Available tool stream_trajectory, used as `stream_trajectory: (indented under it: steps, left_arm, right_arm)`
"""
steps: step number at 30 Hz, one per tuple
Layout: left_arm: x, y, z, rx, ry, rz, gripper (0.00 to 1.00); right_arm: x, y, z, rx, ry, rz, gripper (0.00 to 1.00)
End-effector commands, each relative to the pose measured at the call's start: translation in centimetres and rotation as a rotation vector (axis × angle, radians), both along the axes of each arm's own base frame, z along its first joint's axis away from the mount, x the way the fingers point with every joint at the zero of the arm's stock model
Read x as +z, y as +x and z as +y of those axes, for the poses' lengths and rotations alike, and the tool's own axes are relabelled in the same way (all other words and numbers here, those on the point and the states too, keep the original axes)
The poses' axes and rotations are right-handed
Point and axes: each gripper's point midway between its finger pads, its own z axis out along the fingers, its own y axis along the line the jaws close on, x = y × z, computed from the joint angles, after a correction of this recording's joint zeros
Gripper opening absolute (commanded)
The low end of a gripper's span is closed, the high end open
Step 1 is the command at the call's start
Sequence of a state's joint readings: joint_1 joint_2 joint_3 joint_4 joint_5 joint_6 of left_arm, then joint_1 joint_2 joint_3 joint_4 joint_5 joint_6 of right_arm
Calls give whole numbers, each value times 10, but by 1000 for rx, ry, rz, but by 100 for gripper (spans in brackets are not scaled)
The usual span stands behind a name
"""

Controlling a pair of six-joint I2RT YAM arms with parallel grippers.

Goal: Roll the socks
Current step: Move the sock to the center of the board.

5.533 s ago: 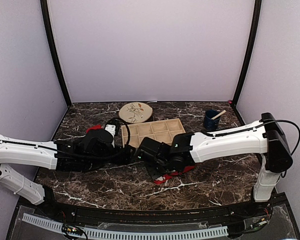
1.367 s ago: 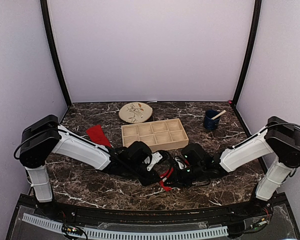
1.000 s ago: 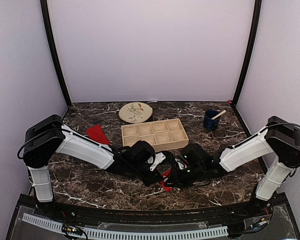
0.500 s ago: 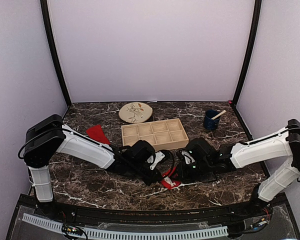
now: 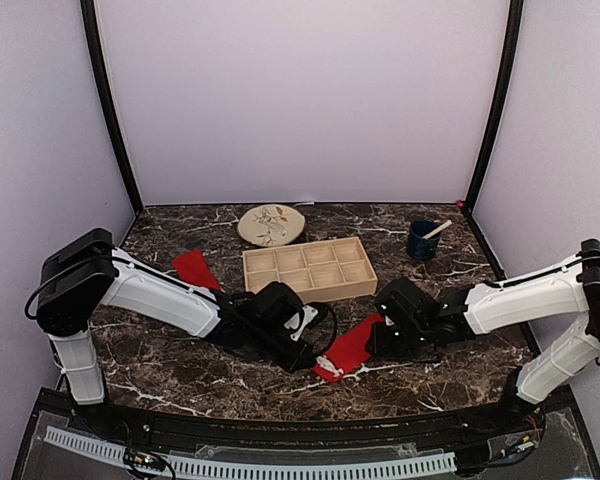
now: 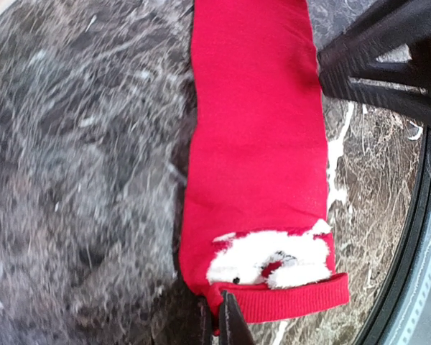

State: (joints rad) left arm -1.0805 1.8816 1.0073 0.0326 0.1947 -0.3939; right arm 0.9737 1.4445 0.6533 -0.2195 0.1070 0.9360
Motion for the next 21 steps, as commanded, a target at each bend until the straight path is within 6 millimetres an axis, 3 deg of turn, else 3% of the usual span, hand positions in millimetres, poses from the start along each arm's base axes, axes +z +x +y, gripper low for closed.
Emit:
stream_trajectory:
  steps: [1,8,15,21]
  left_arm:
    - [-35,-27,49,64,193,140,0]
    - [-36,-36,58,122,237,168,0]
    - [-33,-37,71,220,297,171,0]
    - [-23,-33,71,261,271,158,18]
  right_arm:
    - [3,25,-5,-29,-70,-70,26]
    - [3,50,3,-2,-104,-94,25]
    - [-17,60,13,54,-143,-67,25]
    - [-22,67,25,106,-145,-71,25]
